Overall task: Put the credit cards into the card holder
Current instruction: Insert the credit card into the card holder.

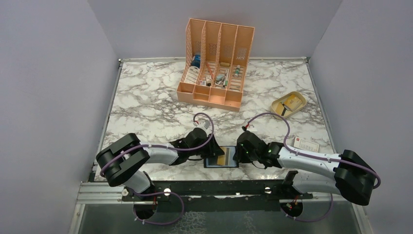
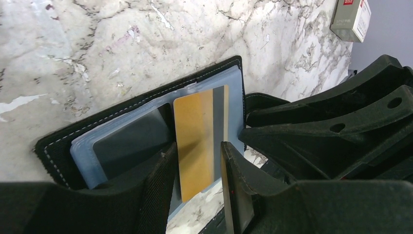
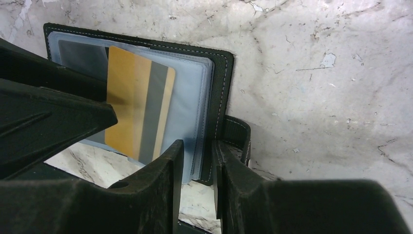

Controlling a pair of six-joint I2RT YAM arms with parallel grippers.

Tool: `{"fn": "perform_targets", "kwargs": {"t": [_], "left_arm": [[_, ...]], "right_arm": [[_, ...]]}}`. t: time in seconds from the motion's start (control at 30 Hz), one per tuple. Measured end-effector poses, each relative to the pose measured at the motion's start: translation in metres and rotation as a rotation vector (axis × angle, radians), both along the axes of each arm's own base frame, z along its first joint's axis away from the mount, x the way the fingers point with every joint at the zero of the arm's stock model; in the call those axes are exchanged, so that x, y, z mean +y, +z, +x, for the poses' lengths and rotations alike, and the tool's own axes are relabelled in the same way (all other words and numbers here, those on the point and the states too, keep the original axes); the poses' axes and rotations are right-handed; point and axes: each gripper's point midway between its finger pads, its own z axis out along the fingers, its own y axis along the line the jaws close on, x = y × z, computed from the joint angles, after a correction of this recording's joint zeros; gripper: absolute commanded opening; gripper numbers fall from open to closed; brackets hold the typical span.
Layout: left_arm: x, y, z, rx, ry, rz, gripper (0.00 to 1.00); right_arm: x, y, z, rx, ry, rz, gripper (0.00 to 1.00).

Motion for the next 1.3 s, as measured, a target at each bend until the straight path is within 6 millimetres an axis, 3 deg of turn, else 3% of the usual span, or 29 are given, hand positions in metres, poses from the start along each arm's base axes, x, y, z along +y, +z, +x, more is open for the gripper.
{"fn": "perform_targets", "kwargs": {"t": [0.5,1.3], "left_arm": [[-0.014,0.000,-0.015,0.037,-0.049,-0.018,0.39],[-0.023,0.004,-0.016,0.026,-0.076,-0.008,0.38]], "right_arm": [[0.005,0.001,0.001,-0.006,0.005,0.026,0.26],[0.005,0.005,-0.001,-0.002,0.003,0.043,0.21]]}}
